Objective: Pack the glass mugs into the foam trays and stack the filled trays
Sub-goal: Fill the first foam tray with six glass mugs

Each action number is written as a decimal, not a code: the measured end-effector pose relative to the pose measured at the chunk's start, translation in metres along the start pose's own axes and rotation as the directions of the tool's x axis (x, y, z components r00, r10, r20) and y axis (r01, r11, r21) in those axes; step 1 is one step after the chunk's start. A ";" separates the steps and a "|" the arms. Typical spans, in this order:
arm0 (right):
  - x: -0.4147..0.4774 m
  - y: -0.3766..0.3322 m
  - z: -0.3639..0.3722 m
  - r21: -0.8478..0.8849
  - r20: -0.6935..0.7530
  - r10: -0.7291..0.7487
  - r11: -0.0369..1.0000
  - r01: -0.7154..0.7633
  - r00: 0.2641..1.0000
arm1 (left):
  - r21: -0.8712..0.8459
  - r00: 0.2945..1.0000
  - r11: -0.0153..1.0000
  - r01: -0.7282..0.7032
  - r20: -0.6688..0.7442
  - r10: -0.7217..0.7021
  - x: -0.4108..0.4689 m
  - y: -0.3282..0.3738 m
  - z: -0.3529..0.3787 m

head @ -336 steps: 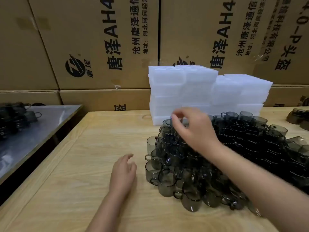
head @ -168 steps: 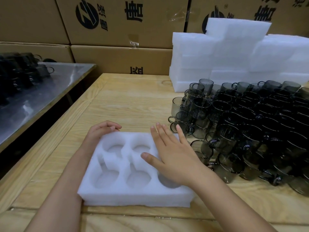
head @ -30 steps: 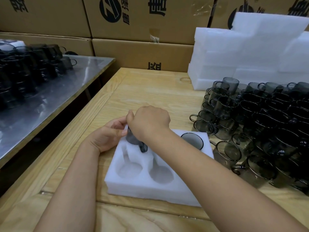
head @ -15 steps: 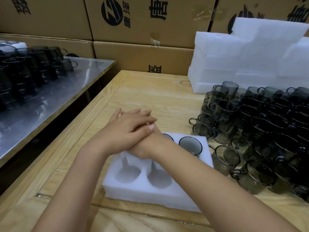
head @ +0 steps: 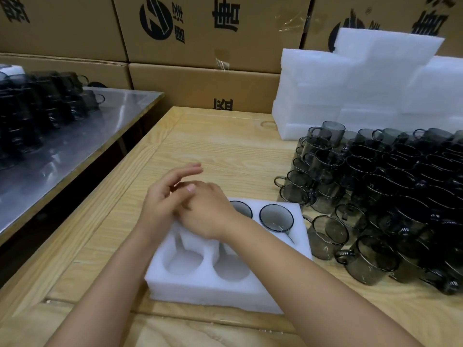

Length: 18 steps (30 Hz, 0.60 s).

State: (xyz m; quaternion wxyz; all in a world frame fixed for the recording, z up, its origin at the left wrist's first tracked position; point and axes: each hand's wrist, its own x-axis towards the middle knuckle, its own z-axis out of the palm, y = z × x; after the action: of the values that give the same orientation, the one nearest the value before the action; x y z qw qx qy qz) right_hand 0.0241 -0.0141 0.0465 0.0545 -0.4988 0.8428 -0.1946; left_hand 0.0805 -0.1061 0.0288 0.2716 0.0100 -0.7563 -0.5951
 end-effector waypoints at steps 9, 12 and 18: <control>-0.096 0.065 -0.081 -0.196 -0.340 0.275 0.914 -0.354 0.899 | -0.443 0.963 0.856 0.267 0.103 -0.248 0.003 -0.021 -0.004; -0.154 0.081 -0.081 -0.450 -0.234 0.334 0.795 -0.406 0.913 | -0.437 0.940 0.833 0.338 0.110 -0.324 0.006 -0.024 -0.001; -0.181 0.091 -0.057 -0.549 -0.360 0.308 0.693 -0.467 0.880 | -0.335 0.924 0.862 0.381 0.139 -0.355 0.012 -0.029 -0.003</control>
State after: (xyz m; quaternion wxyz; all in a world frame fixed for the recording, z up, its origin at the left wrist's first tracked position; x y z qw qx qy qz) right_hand 0.0235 0.1966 0.0451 -0.1751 -0.2703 0.9453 0.0514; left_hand 0.0628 -0.1212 0.0080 0.1227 0.0833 -0.6293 -0.7629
